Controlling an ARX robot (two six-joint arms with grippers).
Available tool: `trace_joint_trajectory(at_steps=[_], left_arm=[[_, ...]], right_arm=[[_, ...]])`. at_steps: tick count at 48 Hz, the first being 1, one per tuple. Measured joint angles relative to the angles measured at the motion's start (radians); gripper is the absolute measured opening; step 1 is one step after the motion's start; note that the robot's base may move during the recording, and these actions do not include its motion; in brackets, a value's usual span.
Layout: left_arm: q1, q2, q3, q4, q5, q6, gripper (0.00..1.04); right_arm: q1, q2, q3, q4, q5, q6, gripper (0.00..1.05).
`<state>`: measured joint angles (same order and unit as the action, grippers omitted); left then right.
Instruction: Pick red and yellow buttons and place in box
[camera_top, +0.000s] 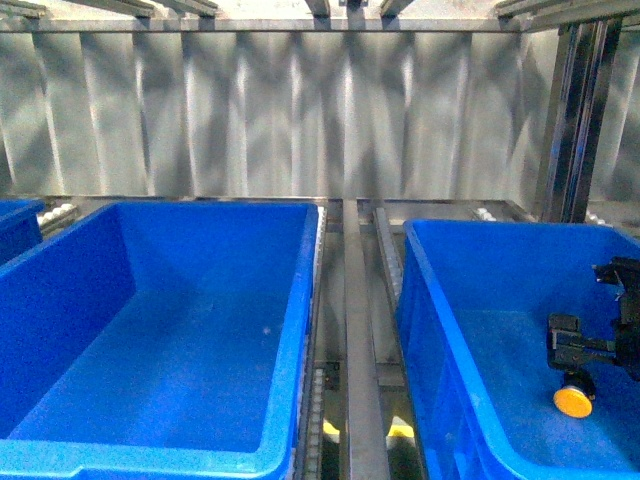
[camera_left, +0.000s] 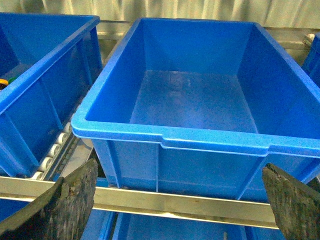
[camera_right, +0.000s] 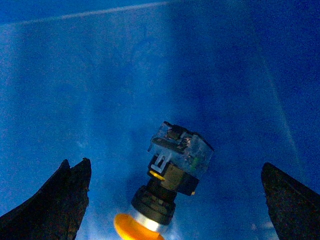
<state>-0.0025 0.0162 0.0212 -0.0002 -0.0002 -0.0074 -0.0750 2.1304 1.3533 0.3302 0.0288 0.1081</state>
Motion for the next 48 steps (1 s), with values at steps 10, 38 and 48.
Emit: trace_joint_trajectory(at_steps=[10, 38, 48], left_arm=[[0.000, 0.000, 0.000, 0.000, 0.000, 0.000, 0.97], [0.000, 0.000, 0.000, 0.000, 0.000, 0.000, 0.97], [0.000, 0.000, 0.000, 0.000, 0.000, 0.000, 0.97]], right_arm=[[0.005, -0.225, -0.176, 0.099, -0.008, 0.055, 0.98], [0.055, -0.872, -0.733, 0.292, -0.023, 0.092, 0.85], [0.074, -1.202, -1.014, 0.227, -0.029, -0.068, 0.52]])
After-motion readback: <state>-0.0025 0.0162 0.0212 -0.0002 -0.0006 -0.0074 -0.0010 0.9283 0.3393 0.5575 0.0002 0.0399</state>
